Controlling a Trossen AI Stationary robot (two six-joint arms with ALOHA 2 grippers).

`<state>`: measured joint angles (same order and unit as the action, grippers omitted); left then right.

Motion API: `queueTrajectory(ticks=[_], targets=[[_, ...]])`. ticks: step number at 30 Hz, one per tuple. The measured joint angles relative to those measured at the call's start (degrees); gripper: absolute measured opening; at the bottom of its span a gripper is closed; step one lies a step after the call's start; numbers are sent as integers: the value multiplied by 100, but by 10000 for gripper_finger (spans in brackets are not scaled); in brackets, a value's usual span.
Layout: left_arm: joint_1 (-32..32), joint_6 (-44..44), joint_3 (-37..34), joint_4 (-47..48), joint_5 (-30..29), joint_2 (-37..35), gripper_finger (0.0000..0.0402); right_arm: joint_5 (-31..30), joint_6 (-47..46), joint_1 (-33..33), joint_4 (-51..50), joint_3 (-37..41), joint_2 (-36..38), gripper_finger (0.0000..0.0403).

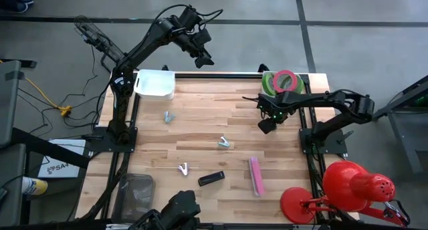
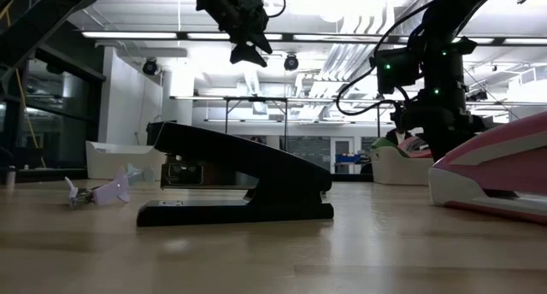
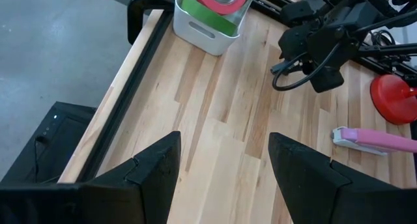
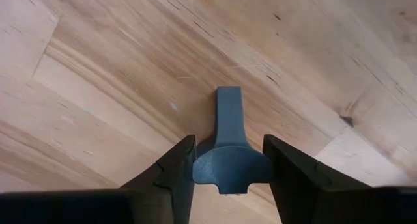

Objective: Pick and place Stapler, Stapler remover, tape
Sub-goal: Put the black staple remover into the left white bin

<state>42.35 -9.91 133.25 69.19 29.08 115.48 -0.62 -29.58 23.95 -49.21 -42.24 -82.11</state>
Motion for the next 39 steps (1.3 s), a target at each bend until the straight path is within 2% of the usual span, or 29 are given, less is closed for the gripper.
queueTrajectory(ticks=[10,20,25,31,39], targets=[[0,-4,1,0,-2,0,229,13,7,-1,23,-2,57,150],[0,-2,0,0,0,-1,229,59,-195,1,588,-2,1018,150],[0,-2,2,-4,43,-2,229,38,-122,4,1526,-2,1651,150],[0,95,0,-123,226,-2,229,15,548,4,3252,-2,2175,150],[-177,132,0,-738,1038,-4,229,37,1234,4,5271,-4,2243,155]])
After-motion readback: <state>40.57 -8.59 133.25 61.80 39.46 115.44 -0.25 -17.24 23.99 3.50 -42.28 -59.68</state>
